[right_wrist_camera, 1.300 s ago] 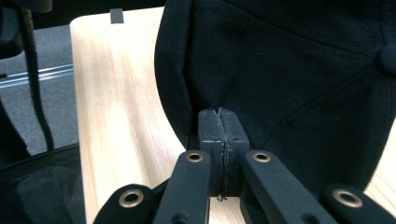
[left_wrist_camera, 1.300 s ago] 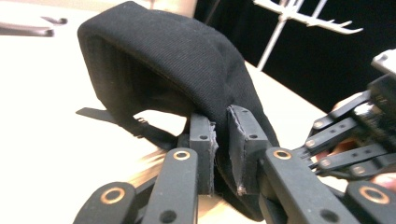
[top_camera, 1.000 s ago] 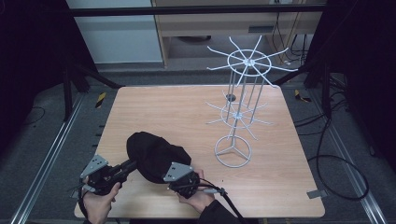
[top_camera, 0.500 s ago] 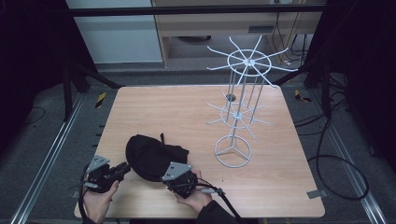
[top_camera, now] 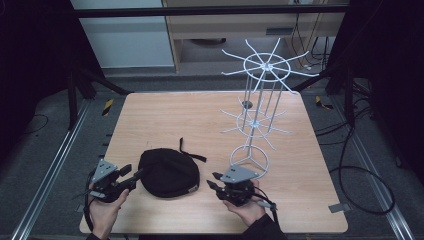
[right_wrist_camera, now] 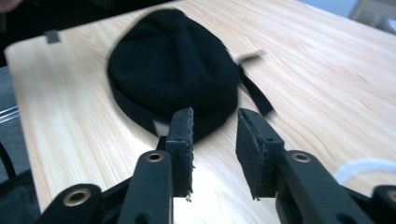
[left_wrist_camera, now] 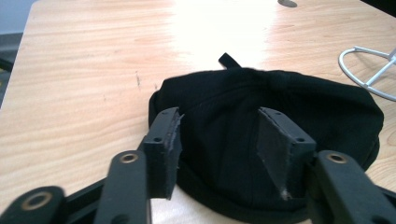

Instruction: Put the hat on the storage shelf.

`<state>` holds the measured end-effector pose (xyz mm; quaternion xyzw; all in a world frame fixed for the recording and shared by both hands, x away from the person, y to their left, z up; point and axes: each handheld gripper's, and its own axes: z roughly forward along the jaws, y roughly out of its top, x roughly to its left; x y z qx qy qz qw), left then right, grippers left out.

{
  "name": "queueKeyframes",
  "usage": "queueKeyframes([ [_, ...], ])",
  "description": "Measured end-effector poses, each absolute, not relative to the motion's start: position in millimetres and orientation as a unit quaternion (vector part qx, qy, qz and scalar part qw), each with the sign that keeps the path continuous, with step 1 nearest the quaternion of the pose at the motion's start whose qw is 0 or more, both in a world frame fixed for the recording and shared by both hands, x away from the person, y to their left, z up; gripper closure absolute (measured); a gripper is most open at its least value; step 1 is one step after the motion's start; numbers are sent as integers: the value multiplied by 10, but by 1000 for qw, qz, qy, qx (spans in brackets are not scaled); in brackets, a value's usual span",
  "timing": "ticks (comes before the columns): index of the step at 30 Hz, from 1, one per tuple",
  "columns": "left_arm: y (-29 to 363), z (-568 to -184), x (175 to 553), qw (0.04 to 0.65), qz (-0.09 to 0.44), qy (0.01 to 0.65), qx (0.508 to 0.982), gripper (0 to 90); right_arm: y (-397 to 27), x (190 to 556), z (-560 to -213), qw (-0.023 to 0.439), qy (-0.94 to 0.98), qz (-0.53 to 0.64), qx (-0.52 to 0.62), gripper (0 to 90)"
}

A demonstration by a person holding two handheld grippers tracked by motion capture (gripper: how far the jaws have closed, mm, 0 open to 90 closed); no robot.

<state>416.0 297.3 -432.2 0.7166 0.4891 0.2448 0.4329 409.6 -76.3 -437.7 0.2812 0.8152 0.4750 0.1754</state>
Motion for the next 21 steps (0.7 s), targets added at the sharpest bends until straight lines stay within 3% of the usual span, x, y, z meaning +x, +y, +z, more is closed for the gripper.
queueKeyframes([
  [6, 2948, -4361, 4428, 412, 243, 489, 729, 377, -1155, 4058, -4496, 184, 807, 462, 319, 622],
  [14, 2903, -4577, 4657, 374, 221, 483, 760, 390, -1483, 3971, -4509, 199, 798, 457, 338, 595],
  [16, 2900, -4627, 4698, 370, 209, 482, 766, 466, -1584, 3963, -4524, 203, 796, 455, 345, 594],
  [19, 2913, -4630, 4710, 375, 190, 490, 764, 677, -1726, 3961, -4544, 208, 789, 451, 362, 601],
  [21, 2925, -4627, 4698, 372, 186, 499, 760, 754, -1775, 3966, -4550, 210, 785, 451, 369, 606],
])
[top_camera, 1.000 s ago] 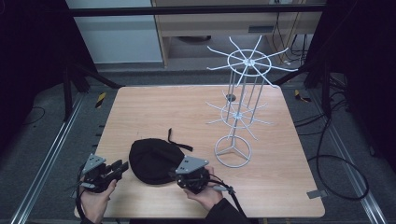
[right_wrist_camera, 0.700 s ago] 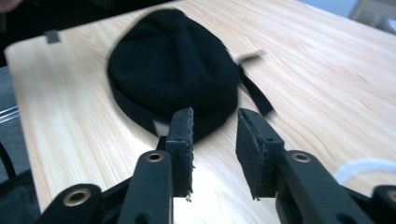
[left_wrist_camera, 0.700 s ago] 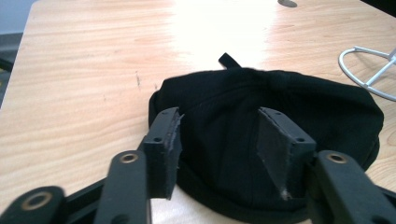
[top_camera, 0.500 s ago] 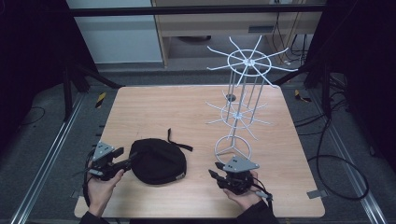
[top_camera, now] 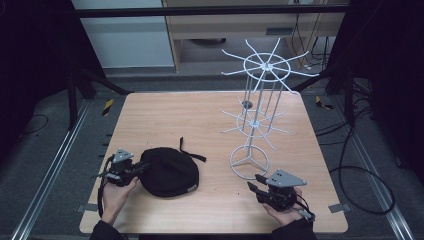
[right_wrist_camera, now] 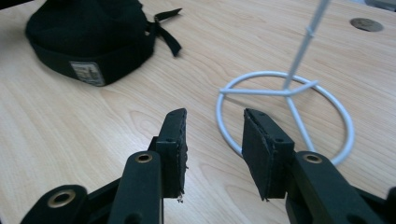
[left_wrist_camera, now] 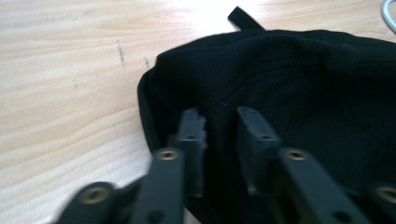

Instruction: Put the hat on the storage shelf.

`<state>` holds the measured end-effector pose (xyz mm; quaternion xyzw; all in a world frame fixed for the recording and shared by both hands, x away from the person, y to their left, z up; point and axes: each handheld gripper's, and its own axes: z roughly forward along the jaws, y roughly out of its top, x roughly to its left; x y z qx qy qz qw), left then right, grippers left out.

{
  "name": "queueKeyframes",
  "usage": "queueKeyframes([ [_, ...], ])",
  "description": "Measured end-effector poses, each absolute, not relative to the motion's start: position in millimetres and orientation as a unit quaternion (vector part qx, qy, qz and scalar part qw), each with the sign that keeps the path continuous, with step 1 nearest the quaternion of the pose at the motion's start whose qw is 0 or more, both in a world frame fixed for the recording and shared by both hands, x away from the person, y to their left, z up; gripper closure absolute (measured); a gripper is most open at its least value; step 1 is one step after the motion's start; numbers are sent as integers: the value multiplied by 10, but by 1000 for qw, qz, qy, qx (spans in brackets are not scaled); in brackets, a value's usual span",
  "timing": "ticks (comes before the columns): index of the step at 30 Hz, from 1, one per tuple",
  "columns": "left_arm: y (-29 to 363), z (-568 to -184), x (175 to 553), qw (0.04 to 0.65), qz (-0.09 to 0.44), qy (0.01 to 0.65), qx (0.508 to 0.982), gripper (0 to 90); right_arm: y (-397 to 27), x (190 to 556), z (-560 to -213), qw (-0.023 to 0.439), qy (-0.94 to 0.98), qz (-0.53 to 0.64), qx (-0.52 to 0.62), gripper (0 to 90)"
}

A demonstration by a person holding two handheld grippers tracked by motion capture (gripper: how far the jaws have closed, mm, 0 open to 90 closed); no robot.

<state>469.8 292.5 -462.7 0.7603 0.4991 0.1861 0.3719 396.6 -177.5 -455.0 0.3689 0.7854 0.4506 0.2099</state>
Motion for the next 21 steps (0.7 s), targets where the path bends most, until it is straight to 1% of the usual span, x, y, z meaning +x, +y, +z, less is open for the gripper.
queueKeyframes([
  [2, 2949, -4636, 4665, 367, 193, 506, 757, 839, -1829, 3976, -4561, 215, 783, 447, 375, 613],
  [6, 3012, -4619, 4513, 368, 194, 524, 743, 848, -1862, 3978, -4568, 218, 781, 445, 380, 617],
  [8, 3041, -4607, 4392, 372, 194, 522, 743, 830, -1887, 3984, -4577, 220, 781, 443, 381, 619],
  [9, 3041, -4607, 4392, 372, 194, 522, 743, 812, -1891, 3986, -4580, 219, 781, 442, 383, 619],
  [11, 3044, -4589, 4311, 372, 199, 510, 750, 741, -1904, 3992, -4589, 219, 781, 439, 385, 619],
  [12, 3047, -4572, 4280, 373, 203, 502, 753, 741, -1904, 3992, -4589, 219, 781, 439, 385, 619],
  [13, 3051, -4537, 4249, 382, 210, 490, 755, 626, -1918, 3997, -4590, 222, 781, 439, 385, 619],
  [14, 3047, -4468, 4228, 394, 221, 468, 759, 593, -1921, 3997, -4589, 223, 781, 439, 385, 618],
  [15, 3047, -4468, 4228, 394, 221, 468, 759, 556, -1926, 4000, -4588, 223, 780, 440, 385, 617],
  [16, 3036, -4427, 4230, 402, 228, 457, 760, 556, -1926, 4000, -4588, 223, 780, 440, 385, 617],
  [17, 3012, -4380, 4244, 409, 236, 443, 762, 515, -1931, 4002, -4589, 224, 780, 439, 386, 616],
  [19, 2951, -4314, 4291, 415, 239, 420, 770, 432, -1939, 4005, -4592, 224, 780, 438, 387, 612],
  [21, 2894, -4274, 4345, 423, 232, 402, 778, 388, -1943, 4010, -4596, 224, 781, 437, 386, 610],
])
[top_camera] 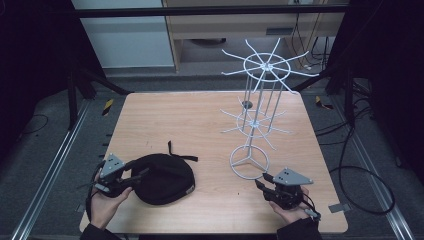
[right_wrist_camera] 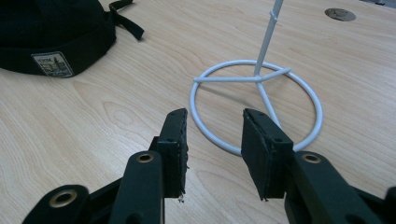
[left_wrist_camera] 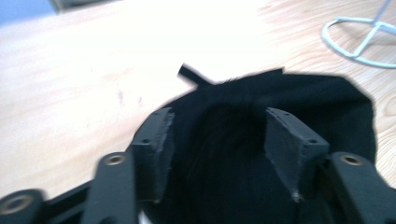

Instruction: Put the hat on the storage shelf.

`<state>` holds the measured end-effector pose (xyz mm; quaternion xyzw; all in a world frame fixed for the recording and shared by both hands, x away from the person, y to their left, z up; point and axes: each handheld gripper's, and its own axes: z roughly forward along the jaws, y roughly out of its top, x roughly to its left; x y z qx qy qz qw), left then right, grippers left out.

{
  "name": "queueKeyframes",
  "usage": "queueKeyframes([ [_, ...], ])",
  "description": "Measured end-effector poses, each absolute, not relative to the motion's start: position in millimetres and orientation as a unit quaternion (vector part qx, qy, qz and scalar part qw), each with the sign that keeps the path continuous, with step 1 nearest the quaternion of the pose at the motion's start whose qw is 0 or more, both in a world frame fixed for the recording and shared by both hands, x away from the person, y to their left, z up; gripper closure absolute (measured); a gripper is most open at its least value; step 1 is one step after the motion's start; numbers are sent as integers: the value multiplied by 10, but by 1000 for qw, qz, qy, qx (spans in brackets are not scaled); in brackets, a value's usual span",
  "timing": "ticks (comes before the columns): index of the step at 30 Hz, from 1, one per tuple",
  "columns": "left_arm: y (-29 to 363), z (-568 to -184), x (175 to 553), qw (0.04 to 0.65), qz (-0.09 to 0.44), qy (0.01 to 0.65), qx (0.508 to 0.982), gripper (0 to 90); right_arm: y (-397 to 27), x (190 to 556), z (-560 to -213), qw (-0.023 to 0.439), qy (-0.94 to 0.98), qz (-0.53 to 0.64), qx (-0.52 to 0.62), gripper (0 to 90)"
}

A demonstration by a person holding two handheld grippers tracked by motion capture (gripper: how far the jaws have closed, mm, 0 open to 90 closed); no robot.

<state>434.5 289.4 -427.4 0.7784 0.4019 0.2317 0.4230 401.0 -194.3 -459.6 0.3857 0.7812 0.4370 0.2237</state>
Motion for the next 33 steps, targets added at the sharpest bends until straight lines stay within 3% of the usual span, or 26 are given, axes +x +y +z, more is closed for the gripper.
queueKeyframes([
  [7, 2687, -4318, 4542, 408, 201, 356, 816, 262, -1943, 4020, -4607, 223, 784, 435, 384, 587],
  [15, 2523, -4479, 4687, 369, 181, 340, 846, 254, -1933, 4039, -4628, 221, 788, 431, 380, 561],
  [18, 2506, -4569, 4711, 350, 174, 342, 855, 338, -1925, 4040, -4630, 221, 789, 431, 379, 559],
  [20, 2504, -4617, 4722, 342, 169, 344, 858, 485, -1918, 4046, -4634, 220, 790, 429, 378, 559],
  [21, 2505, -4642, 4729, 337, 164, 344, 861, 485, -1918, 4046, -4634, 220, 790, 429, 378, 559],
  [26, 2499, -4694, 4765, 323, 155, 360, 861, 849, -1910, 4047, -4636, 221, 791, 428, 377, 560],
  [31, 2468, -4691, 4745, 327, 151, 358, 861, 885, -1921, 4047, -4638, 222, 791, 427, 377, 561],
  [32, 2475, -4657, 4721, 337, 155, 359, 857, 768, -1926, 4041, -4632, 222, 791, 427, 379, 561],
  [33, 2479, -4632, 4704, 344, 156, 358, 854, 725, -1927, 4042, -4632, 222, 790, 428, 379, 560],
])
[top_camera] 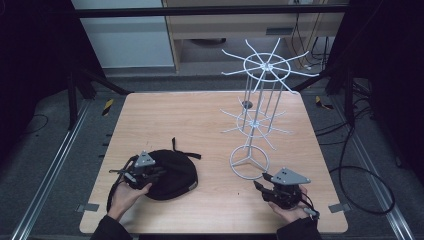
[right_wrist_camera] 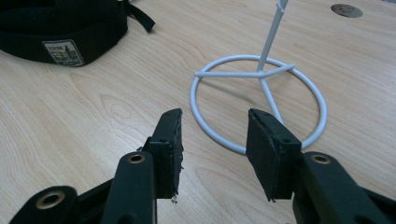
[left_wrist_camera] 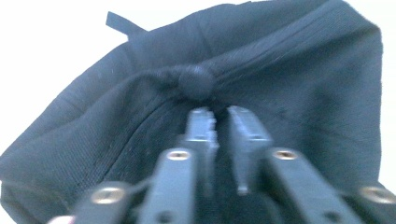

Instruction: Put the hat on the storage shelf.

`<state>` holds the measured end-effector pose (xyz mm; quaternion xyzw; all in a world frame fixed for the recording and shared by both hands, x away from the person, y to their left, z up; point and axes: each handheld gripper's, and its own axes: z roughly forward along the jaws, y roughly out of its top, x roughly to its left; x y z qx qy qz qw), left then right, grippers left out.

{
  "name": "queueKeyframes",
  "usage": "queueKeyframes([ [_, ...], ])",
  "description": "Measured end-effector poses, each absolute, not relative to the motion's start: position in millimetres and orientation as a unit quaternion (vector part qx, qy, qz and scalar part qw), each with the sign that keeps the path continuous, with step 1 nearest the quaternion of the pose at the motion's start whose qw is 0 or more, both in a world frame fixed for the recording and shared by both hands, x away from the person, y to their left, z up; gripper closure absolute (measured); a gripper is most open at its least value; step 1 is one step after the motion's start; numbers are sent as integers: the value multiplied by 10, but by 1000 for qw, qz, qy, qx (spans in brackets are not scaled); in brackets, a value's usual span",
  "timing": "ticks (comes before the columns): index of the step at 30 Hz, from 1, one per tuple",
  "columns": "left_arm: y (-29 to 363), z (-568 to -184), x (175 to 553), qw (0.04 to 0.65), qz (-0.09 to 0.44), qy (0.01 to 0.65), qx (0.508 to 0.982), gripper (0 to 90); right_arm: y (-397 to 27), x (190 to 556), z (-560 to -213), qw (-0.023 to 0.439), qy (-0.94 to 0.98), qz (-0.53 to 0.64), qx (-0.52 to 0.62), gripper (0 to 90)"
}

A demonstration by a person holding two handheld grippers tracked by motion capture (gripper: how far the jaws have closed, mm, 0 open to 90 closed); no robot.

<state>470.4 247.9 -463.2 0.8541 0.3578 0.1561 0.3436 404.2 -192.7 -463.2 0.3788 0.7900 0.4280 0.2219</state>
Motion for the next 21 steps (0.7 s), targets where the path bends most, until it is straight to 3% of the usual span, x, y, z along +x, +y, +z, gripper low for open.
queueKeyframes([
  [1, 2486, -4596, 4675, 356, 162, 356, 849, 725, -1927, 4042, -4632, 222, 790, 428, 379, 560],
  [2, 2492, -4559, 4653, 365, 168, 354, 844, 662, -1927, 4041, -4630, 222, 789, 429, 379, 560],
  [3, 2484, -4481, 4632, 374, 189, 348, 839, 519, -1928, 4044, -4630, 223, 790, 429, 378, 557],
  [4, 2484, -4481, 4632, 374, 189, 348, 839, 475, -1927, 4044, -4630, 223, 790, 429, 378, 557],
  [5, 2479, -4443, 4640, 380, 194, 344, 836, 475, -1927, 4044, -4630, 223, 790, 429, 378, 557],
  [9, 2387, -4390, 4739, 385, 200, 315, 844, 321, -1923, 4051, -4632, 224, 790, 429, 378, 549],
  [12, 2294, -4438, 4824, 372, 190, 291, 861, 284, -1927, 4053, -4637, 224, 790, 428, 378, 548],
  [16, 2269, -4544, 4908, 359, 167, 284, 873, 296, -1928, 4056, -4643, 224, 791, 427, 376, 544],
  [17, 2282, -4575, 4921, 353, 161, 286, 877, 365, -1922, 4058, -4646, 223, 792, 427, 374, 543],
  [18, 2290, -4597, 4928, 350, 155, 287, 878, 365, -1922, 4058, -4646, 223, 792, 427, 374, 543],
  [19, 2297, -4628, 4935, 347, 148, 289, 880, 438, -1913, 4061, -4651, 221, 793, 426, 375, 543],
  [21, 2300, -4697, 4950, 341, 132, 291, 884, 479, -1910, 4063, -4653, 220, 794, 425, 374, 543],
])
